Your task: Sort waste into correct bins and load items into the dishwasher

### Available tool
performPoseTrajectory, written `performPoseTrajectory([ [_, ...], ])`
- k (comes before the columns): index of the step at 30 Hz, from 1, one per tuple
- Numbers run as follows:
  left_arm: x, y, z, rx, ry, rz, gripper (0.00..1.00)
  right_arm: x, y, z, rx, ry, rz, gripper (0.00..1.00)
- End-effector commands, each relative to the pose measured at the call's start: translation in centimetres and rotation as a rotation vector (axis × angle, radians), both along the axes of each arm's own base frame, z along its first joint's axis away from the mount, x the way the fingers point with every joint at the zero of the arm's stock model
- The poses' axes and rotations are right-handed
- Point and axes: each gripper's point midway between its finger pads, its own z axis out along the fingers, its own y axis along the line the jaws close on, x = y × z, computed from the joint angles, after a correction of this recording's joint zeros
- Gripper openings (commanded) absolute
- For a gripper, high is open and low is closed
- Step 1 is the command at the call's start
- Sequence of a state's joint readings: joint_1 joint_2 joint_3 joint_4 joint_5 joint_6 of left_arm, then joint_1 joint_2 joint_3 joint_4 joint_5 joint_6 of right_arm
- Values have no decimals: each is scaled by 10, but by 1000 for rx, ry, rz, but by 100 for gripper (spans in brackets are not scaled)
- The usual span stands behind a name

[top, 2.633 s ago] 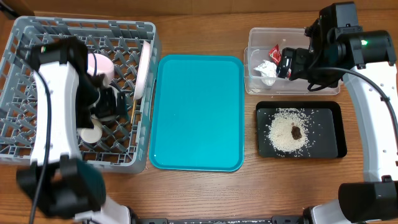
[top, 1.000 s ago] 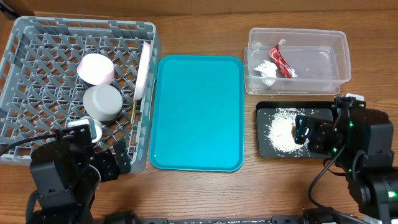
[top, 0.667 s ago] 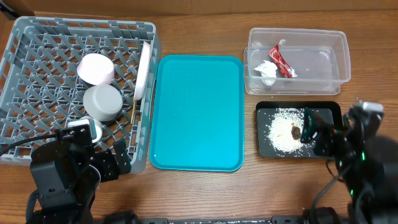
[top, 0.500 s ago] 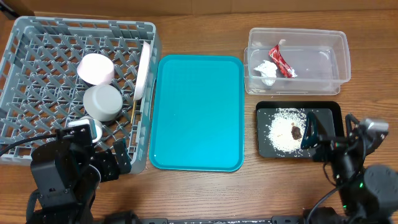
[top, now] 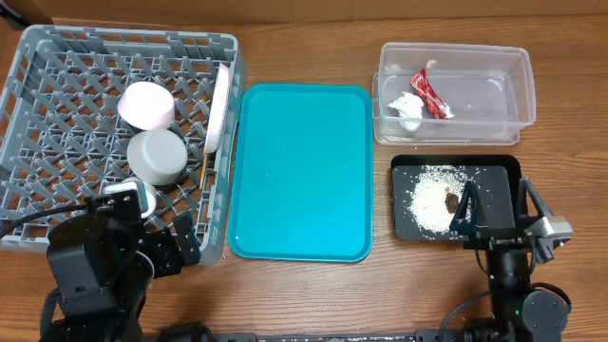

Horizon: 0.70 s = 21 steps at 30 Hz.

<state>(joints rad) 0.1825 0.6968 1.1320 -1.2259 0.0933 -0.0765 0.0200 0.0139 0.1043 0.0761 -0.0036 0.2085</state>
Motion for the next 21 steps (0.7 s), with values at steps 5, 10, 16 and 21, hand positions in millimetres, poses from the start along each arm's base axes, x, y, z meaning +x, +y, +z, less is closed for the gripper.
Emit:
performPoseTrajectory([
  [5,1,-3,0,-16,-4,-6,100,11,1,-55,-53,127,7,100],
  [10,1,-3,0,-16,-4,-6,100,11,10,-82,-179,224,51,100],
  [16,1,-3,0,-16,-4,-6,100,11,10,-81,-179,223,51,100],
  [21,1,-3,0,-16,-4,-6,100,11,10,-81,-179,223,51,100],
])
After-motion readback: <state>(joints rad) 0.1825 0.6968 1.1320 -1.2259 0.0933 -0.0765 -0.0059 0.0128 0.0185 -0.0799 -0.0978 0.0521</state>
